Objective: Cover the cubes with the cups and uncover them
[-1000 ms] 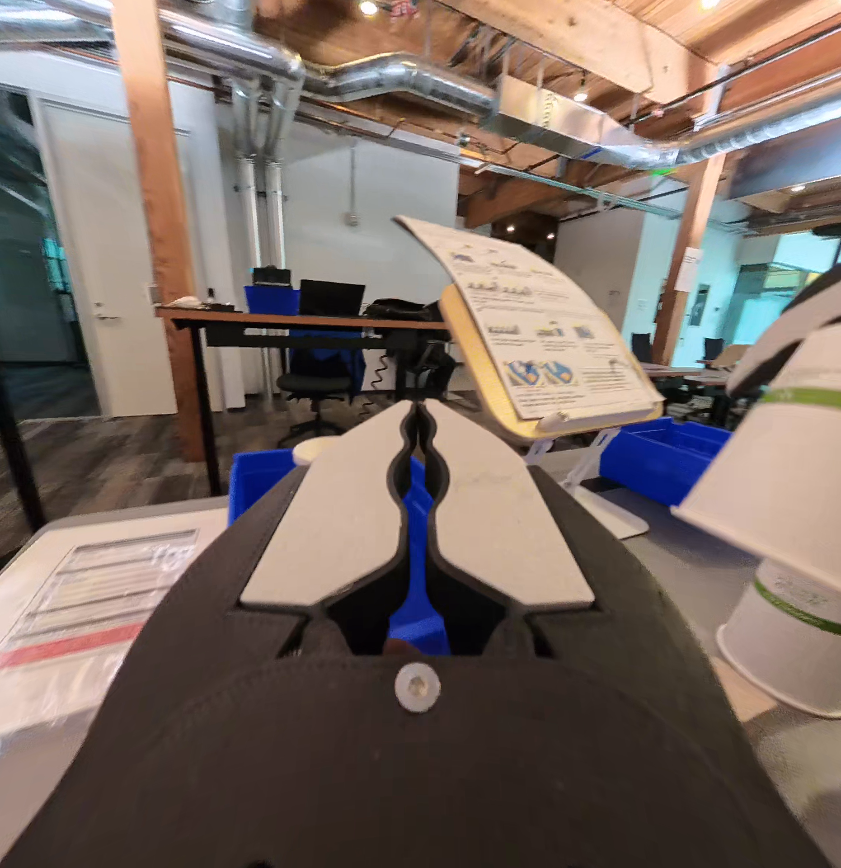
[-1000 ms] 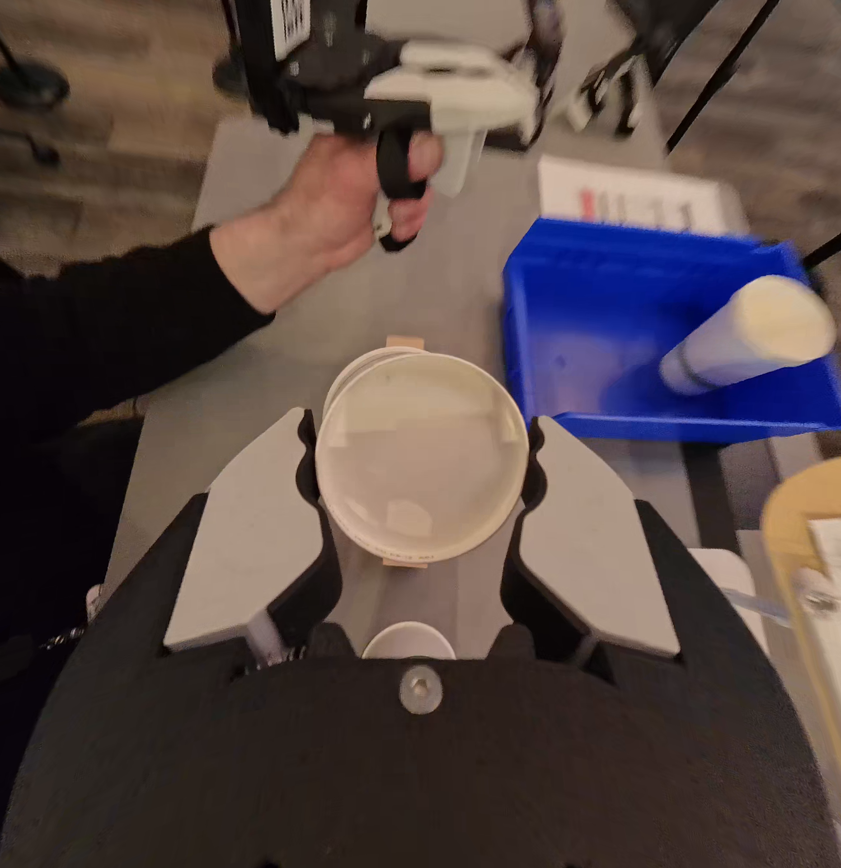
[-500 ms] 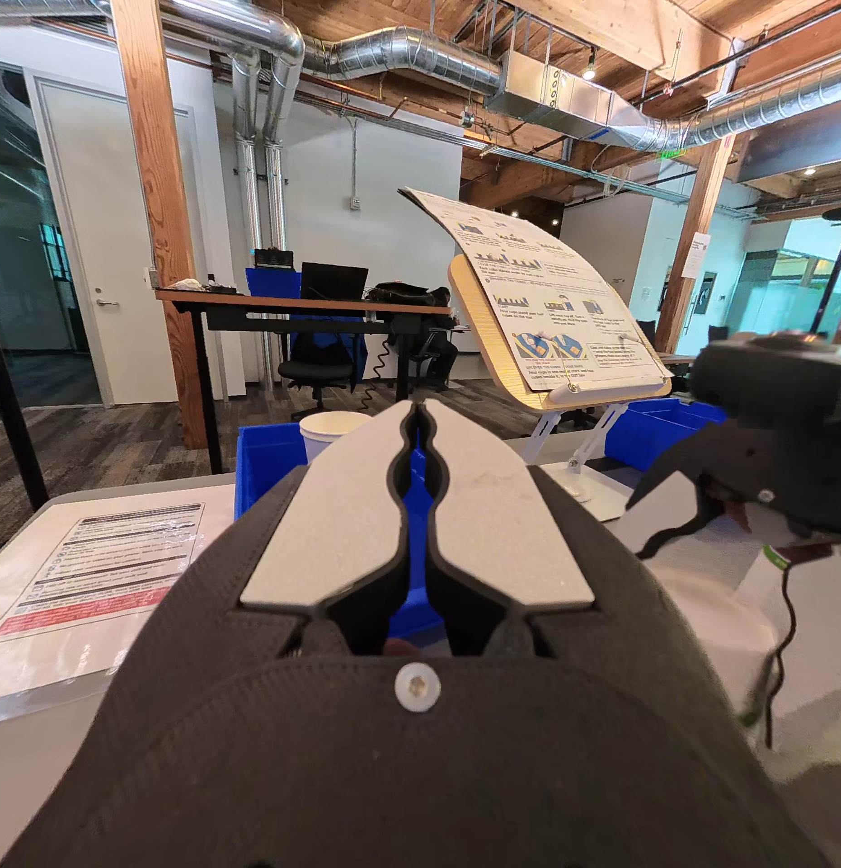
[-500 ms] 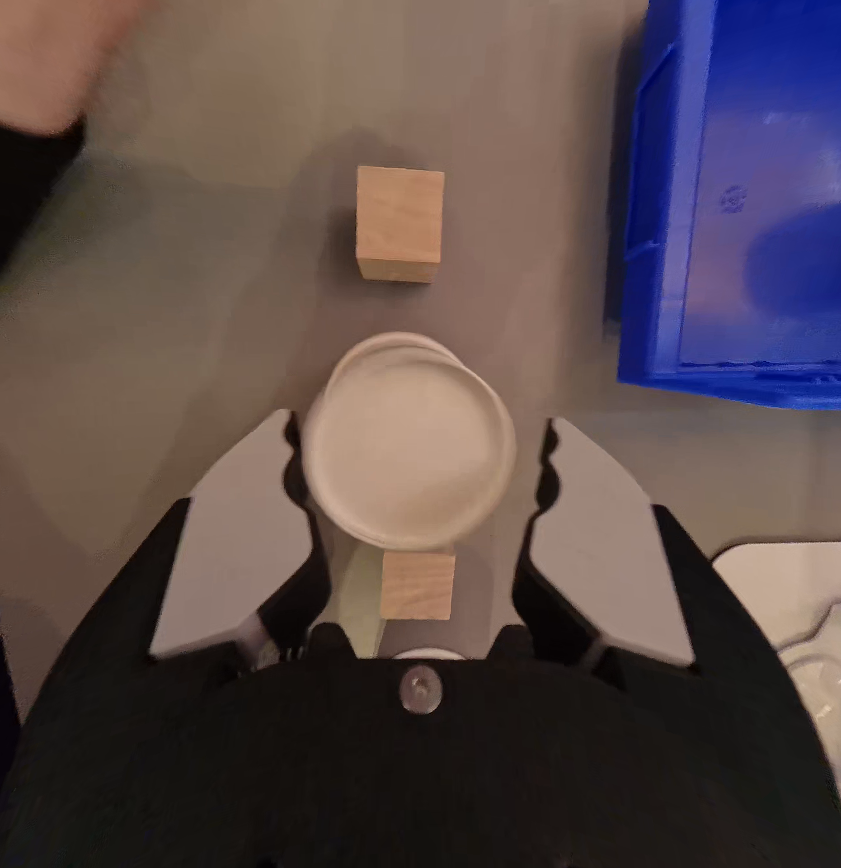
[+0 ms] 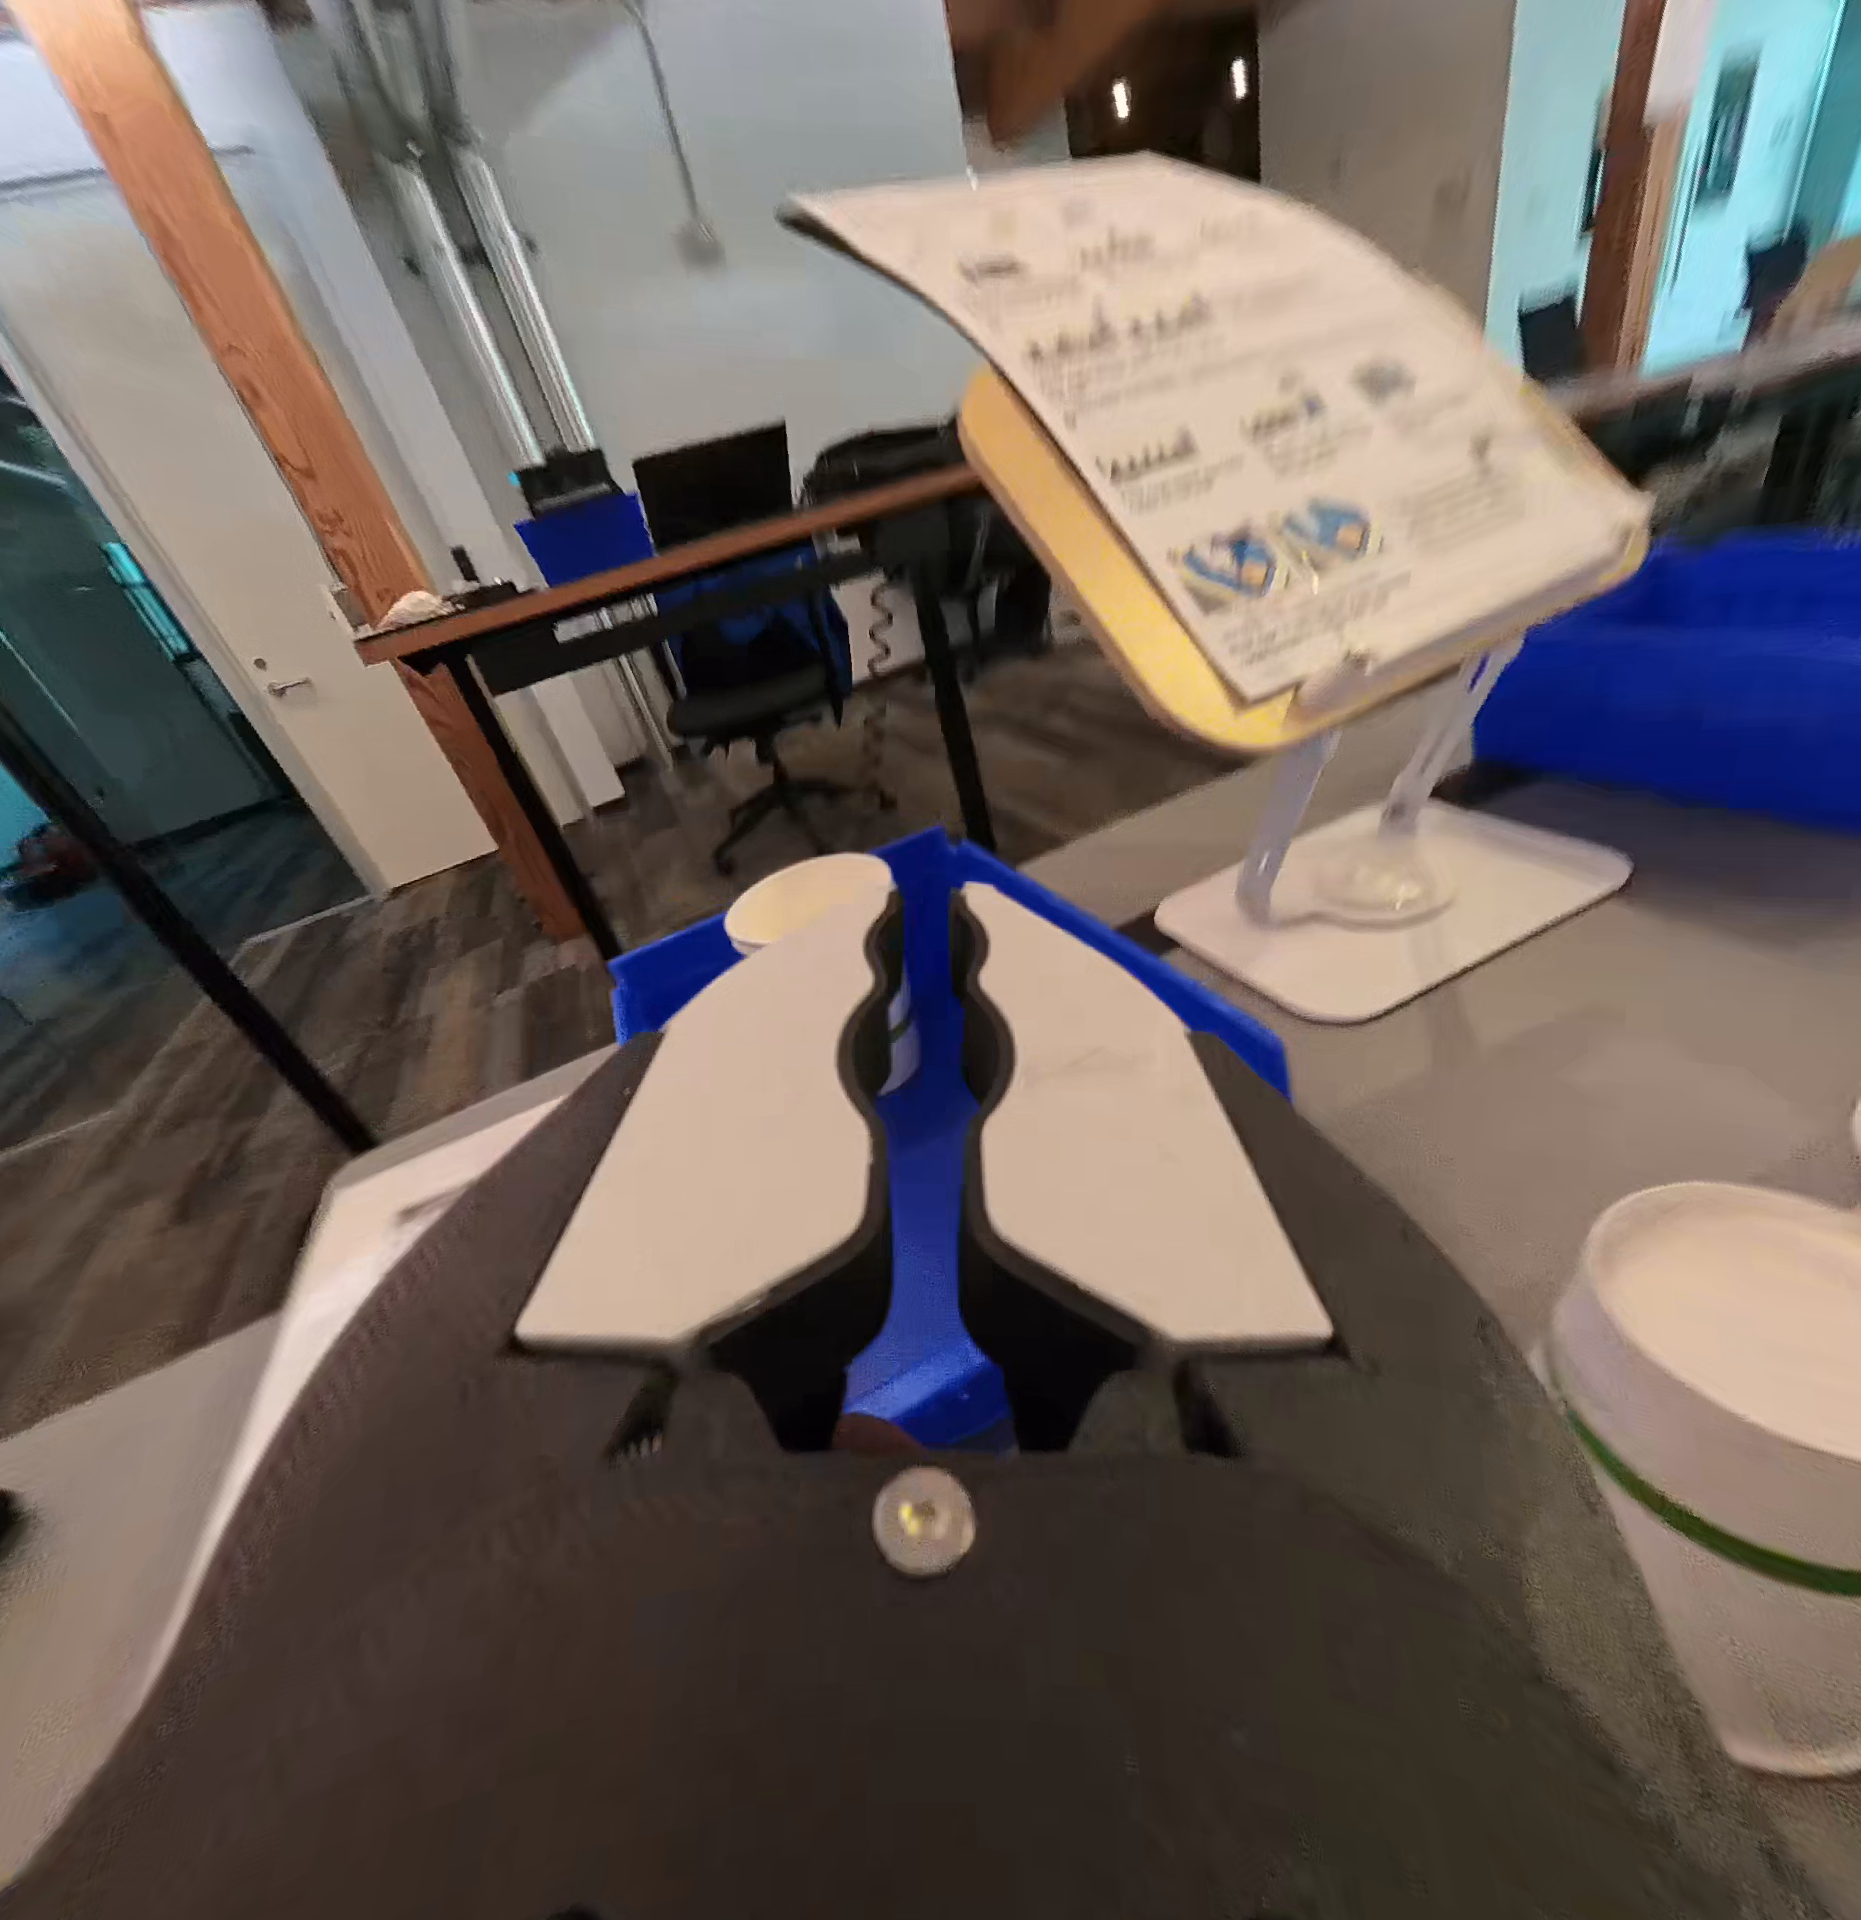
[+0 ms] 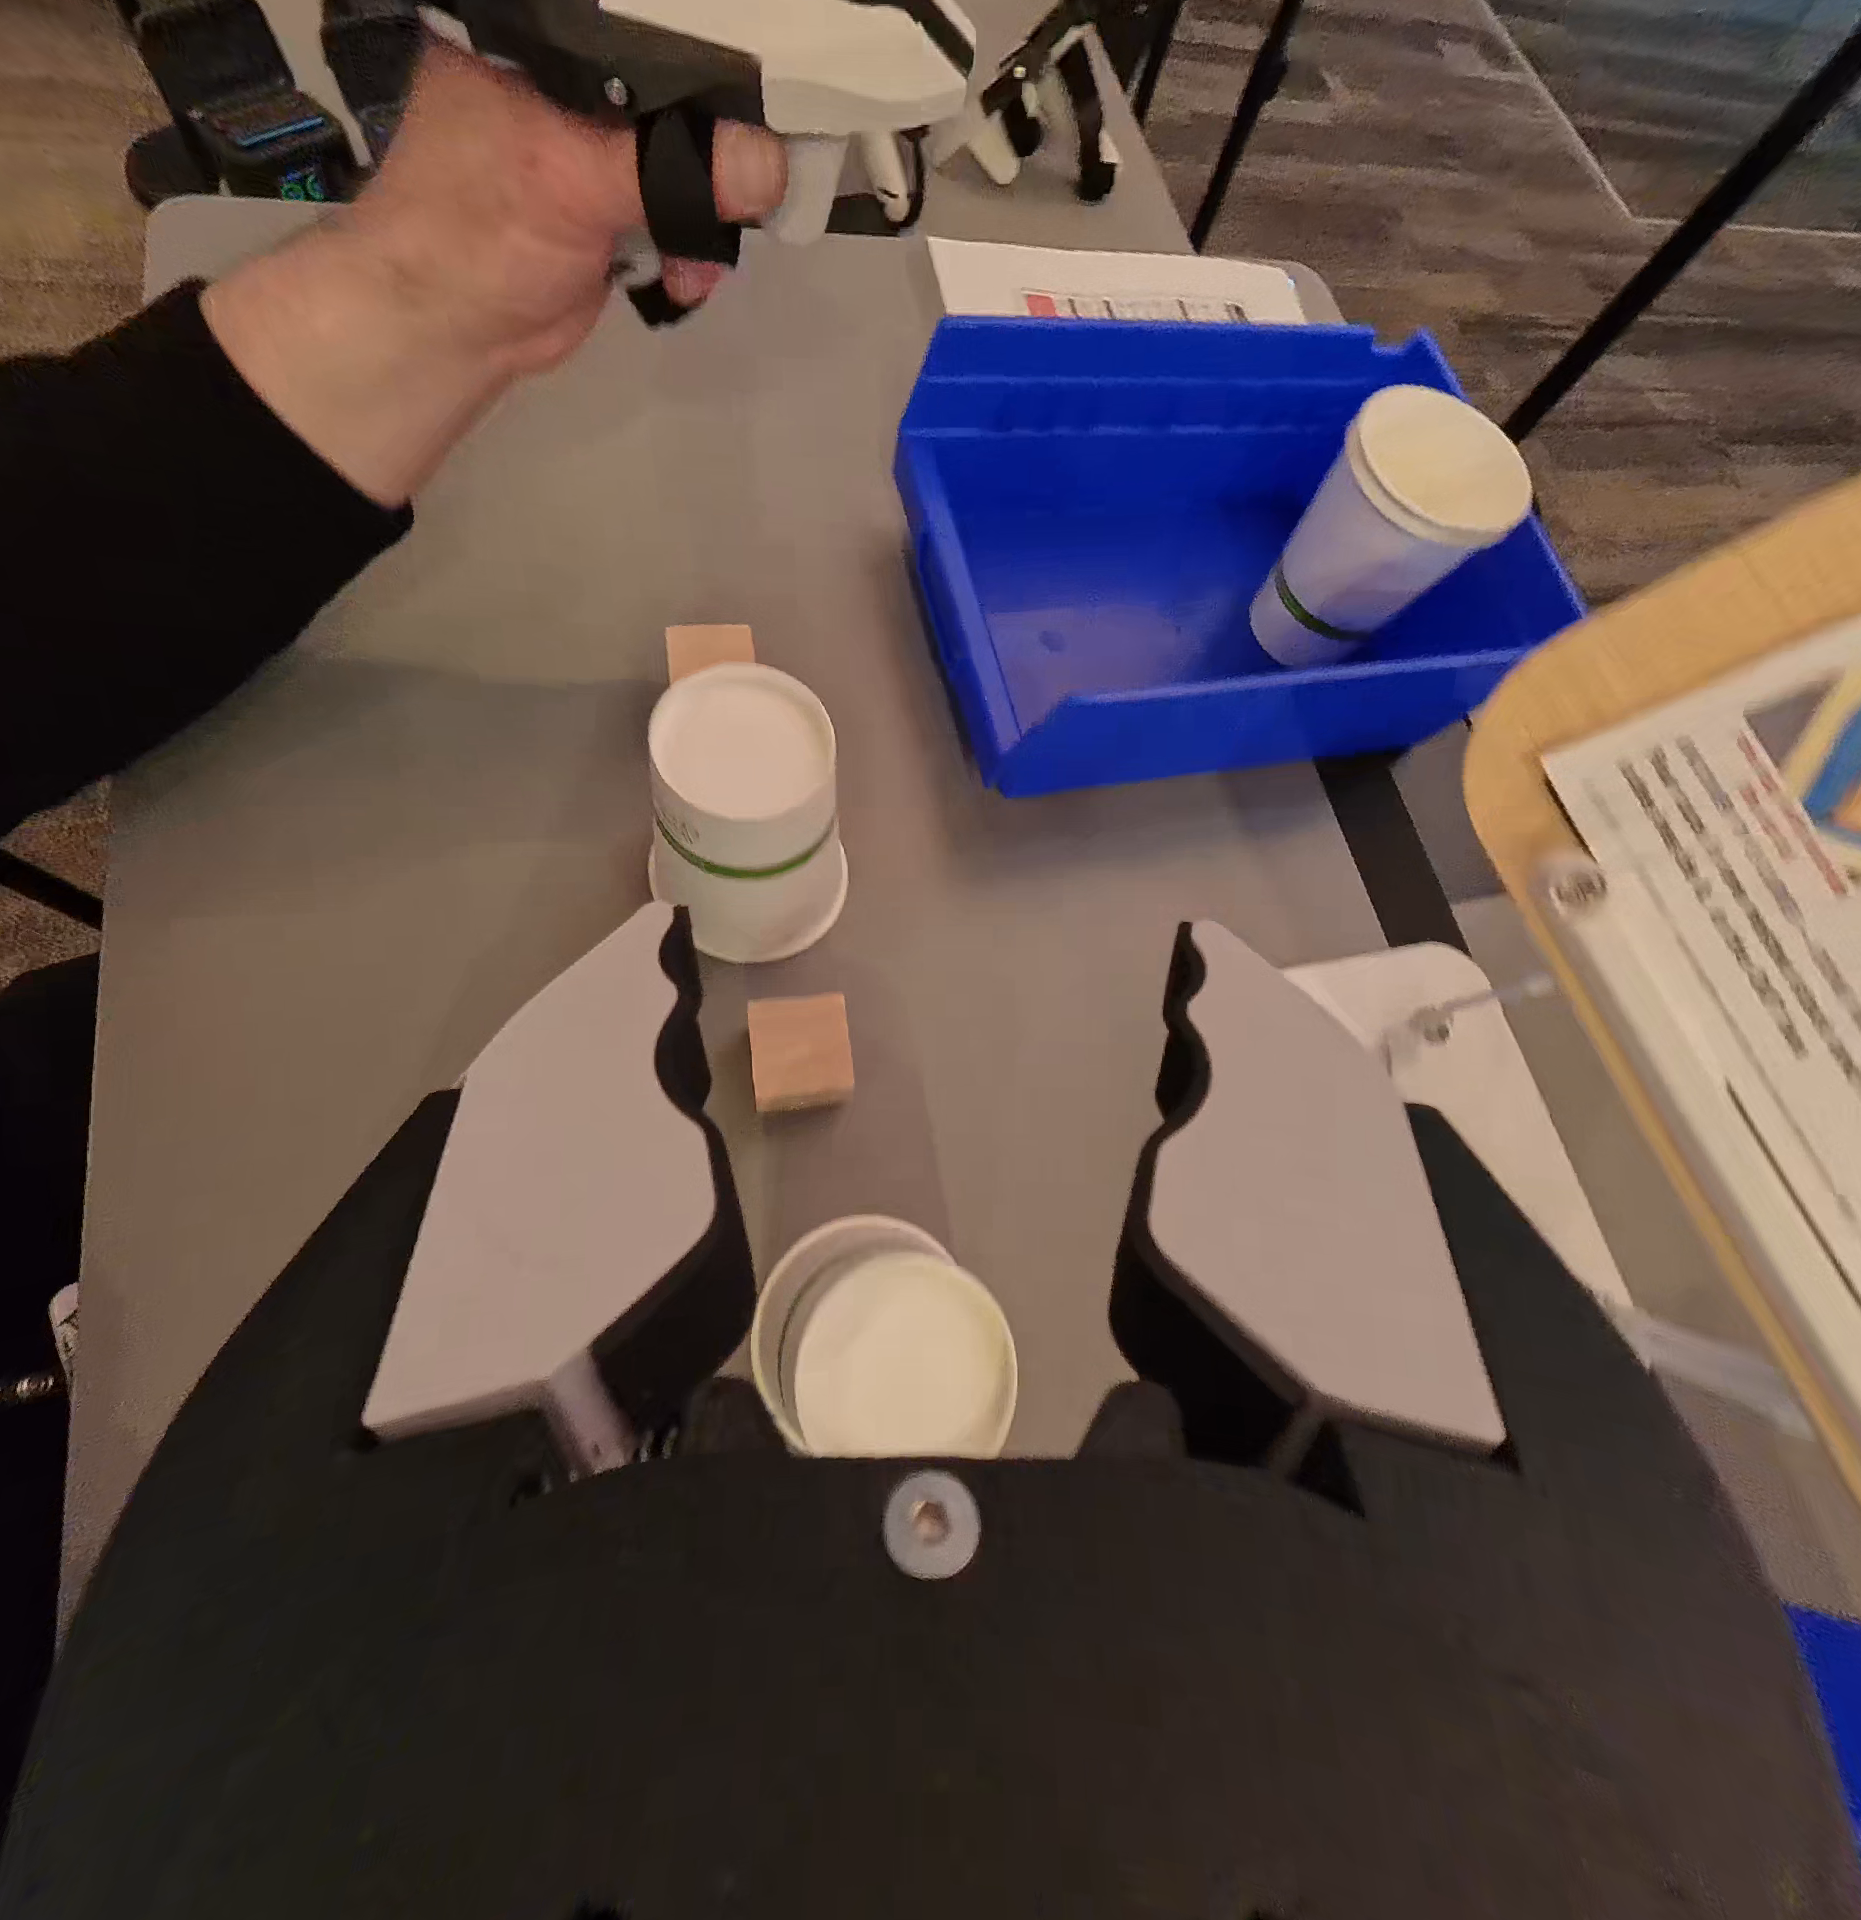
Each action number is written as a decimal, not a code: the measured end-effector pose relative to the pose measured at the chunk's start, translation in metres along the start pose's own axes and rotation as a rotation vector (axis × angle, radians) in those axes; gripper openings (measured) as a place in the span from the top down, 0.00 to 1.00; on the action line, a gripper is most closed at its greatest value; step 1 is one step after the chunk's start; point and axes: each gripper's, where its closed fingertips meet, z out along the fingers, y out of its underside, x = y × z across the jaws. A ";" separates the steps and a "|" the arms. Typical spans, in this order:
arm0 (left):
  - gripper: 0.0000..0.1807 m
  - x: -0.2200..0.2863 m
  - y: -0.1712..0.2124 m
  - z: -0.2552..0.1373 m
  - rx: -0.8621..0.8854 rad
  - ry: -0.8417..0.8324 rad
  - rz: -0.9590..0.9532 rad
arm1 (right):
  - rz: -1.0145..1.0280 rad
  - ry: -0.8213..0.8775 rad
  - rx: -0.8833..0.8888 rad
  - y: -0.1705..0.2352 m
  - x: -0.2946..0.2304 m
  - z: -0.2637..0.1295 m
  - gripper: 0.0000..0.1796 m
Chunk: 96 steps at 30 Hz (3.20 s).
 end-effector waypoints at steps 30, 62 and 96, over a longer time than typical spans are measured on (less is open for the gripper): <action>0.89 -0.033 0.123 0.205 -0.744 0.386 0.610 | 0.243 -0.131 0.254 0.074 0.000 -0.048 0.64; 0.98 -0.040 0.132 0.215 -0.830 0.404 0.597 | 0.261 -0.137 0.283 0.081 0.002 -0.053 0.64; 0.98 -0.003 -0.083 0.138 -0.260 0.158 0.519 | 0.172 0.014 0.443 0.038 0.020 -0.073 0.51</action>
